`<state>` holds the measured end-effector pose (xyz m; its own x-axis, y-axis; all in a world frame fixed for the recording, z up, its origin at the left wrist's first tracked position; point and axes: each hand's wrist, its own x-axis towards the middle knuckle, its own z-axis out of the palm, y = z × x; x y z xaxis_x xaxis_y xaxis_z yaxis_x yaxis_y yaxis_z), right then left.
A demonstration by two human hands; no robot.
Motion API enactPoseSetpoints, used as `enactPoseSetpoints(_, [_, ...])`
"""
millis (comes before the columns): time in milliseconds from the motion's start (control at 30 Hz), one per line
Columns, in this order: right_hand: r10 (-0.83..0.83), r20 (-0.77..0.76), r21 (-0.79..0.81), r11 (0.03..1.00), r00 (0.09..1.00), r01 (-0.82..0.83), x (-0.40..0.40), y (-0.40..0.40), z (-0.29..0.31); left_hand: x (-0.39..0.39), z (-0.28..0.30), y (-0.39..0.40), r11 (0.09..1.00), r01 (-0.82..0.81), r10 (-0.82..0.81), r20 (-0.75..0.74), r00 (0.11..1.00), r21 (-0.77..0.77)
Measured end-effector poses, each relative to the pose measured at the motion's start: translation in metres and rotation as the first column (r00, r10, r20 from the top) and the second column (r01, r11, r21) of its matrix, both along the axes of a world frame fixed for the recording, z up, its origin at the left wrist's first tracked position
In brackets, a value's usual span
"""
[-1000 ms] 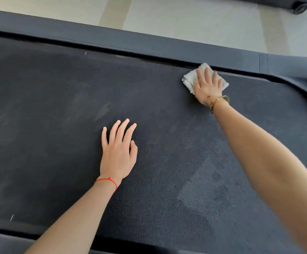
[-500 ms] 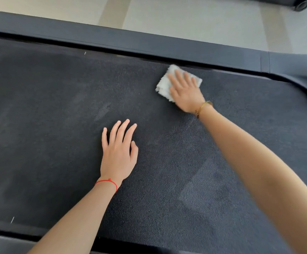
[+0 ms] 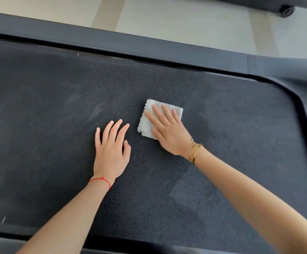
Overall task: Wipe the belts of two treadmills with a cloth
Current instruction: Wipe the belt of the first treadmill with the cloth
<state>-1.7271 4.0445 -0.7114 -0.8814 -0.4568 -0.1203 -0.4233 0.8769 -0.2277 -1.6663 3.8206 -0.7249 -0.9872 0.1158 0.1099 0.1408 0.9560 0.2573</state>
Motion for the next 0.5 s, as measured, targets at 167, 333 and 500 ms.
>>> enactPoseSetpoints(167, [-0.171,0.01,0.04,0.985,0.985,0.17,-0.051,0.027,0.007,0.001,0.001,-0.003,0.998,-0.035,0.035,-0.012,0.999,0.054])
enactPoseSetpoints(333, [-0.388,0.076,0.017,0.922,0.919,0.388,-0.075,0.013,0.006,0.007,0.004,-0.028,0.986,-0.152,0.156,-0.057,0.986,0.067])
enactPoseSetpoints(500, [-0.137,0.032,-0.011,0.99,0.99,0.137,-0.038,-0.06,0.008,0.014,0.004,-0.076,0.928,-0.372,0.371,-0.08,0.925,-0.003])
